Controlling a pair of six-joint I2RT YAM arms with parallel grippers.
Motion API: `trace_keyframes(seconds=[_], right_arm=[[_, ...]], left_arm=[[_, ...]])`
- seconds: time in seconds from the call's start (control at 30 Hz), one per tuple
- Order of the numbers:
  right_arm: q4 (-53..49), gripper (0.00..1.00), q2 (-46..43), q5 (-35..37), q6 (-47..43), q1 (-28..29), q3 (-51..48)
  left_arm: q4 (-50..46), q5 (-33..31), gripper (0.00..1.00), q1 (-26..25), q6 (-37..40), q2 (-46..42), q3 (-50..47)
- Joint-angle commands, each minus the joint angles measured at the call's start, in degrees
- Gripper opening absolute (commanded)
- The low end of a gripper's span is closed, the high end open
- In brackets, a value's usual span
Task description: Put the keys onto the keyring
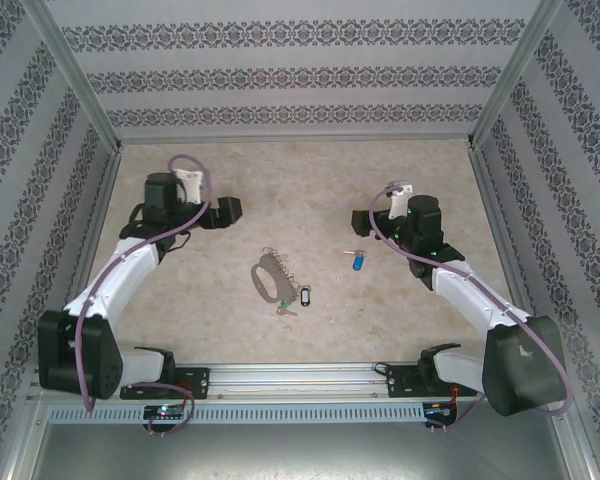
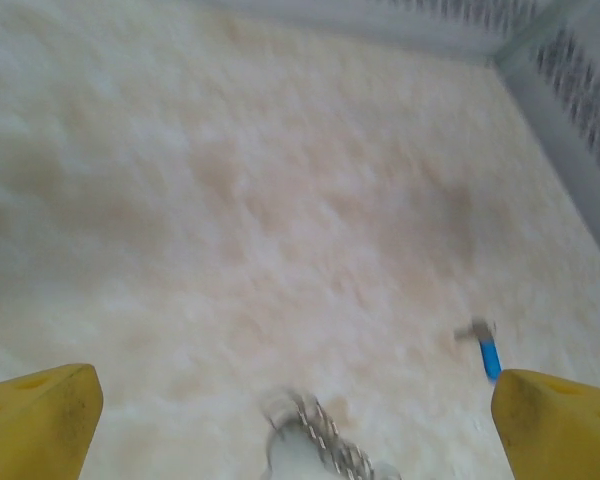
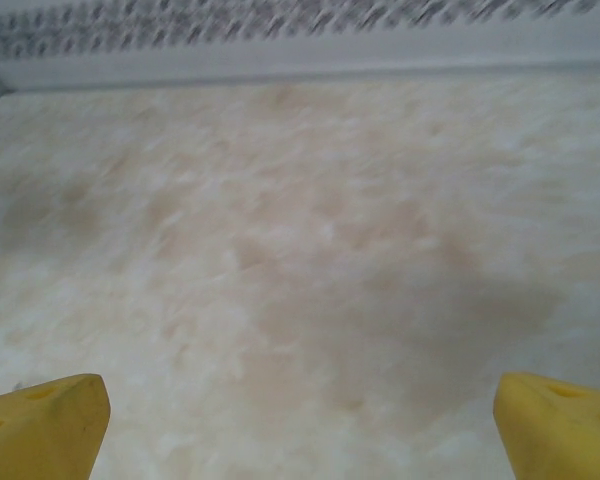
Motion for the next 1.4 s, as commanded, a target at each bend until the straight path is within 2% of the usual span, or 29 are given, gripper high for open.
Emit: trace_keyframes(seconds=[0.0,0.07,0.13,0.4,0.43,0.73,0.83,1.03,1.23,1.37], right_arm=[[-4.0,0.98,1.6,-4.4,2.8,0.6,1.8],[-5.3,0.98,2.8,-4.8,3.4,0.6,2.0],[-6.3,0.98,3.9,-6.2,3.2,0.6,2.2],[-8.8,0.98,3.2,-7.3,2.1,1.1,1.9],[-9.3,0.98,3.2,-7.1,1.9,1.1,2.1],[-9.0,0.98,5.0,-9.3,1.3,1.8,3.3],[-9.1,0.98,5.3,-10.3,0.7,2.4,3.9],[-9.0,0.98,4.9,-10.7,-0.4,2.5,3.9],[-9.0,0.98,6.5,-11.7,-0.6,2.6,5.6],[-8.9,0.98,6.8,-11.9,-0.7,2.6,6.3]], left_arm=[[-11.7,1.9,0.99,-5.6,1.5,4.9,4.9],[-16.0,-1.3,0.98,-9.1,2.6,8.4,8.2],[-18.4,-3.6,0.93,-11.3,2.4,11.2,10.0],[-19.0,-8.9,0.56,-14.7,0.1,18.3,10.4],[-18.8,-9.3,0.53,-14.8,-0.1,18.9,10.6],[-19.1,-11.6,0.5,-14.0,2.8,25.4,15.3],[-19.6,-10.8,0.45,-12.6,4.7,28.1,17.3],[-23.2,-13.0,0.39,-12.5,8.3,31.7,19.8],[-22.7,-12.3,0.38,-12.8,9.4,33.1,19.1],[-21.8,-11.6,0.45,-12.9,10.1,33.1,18.2]])
